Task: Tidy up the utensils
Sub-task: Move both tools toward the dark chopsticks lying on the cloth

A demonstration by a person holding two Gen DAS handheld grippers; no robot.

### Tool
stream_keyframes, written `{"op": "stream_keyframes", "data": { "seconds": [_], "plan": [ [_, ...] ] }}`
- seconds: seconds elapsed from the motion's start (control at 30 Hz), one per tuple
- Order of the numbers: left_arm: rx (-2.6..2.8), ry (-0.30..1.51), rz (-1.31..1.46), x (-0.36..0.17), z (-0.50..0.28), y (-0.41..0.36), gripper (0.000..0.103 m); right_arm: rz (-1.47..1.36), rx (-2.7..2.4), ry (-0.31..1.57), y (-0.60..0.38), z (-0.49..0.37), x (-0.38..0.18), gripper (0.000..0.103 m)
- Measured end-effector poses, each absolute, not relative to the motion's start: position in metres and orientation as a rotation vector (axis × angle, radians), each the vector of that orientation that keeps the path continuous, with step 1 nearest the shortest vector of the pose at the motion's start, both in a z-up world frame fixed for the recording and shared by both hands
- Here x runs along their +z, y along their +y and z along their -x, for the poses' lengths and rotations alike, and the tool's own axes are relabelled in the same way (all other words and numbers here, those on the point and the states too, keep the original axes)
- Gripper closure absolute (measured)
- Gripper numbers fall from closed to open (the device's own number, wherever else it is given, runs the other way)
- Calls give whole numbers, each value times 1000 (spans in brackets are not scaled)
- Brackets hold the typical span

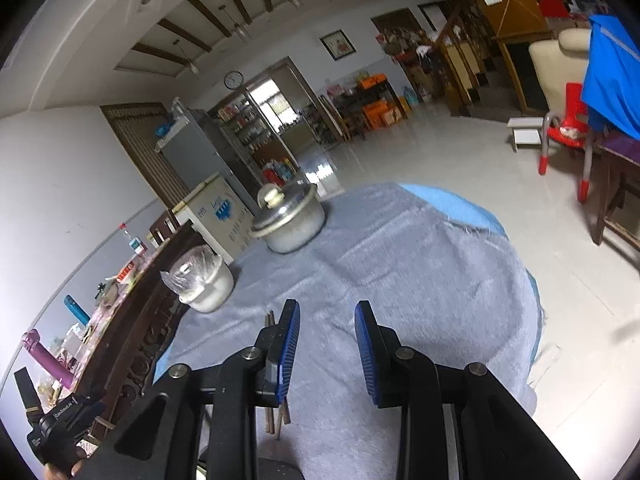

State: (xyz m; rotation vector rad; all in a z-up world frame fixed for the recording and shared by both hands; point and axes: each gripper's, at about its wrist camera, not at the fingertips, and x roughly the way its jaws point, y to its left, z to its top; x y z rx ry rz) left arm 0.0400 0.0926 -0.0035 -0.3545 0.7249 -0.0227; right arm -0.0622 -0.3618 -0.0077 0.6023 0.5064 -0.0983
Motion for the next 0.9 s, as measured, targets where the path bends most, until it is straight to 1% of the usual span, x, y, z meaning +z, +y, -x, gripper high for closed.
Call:
{"op": "stream_keyframes", "data": {
  "seconds": [0.37, 0.9],
  "plan": [
    [6, 809, 348, -37, -68, 91, 46, -628, -110, 604, -369, 32, -44, 72],
    [19, 891, 334, -62, -106, 84, 46, -659, -85, 714, -368, -11, -80, 72]
  ]
}}
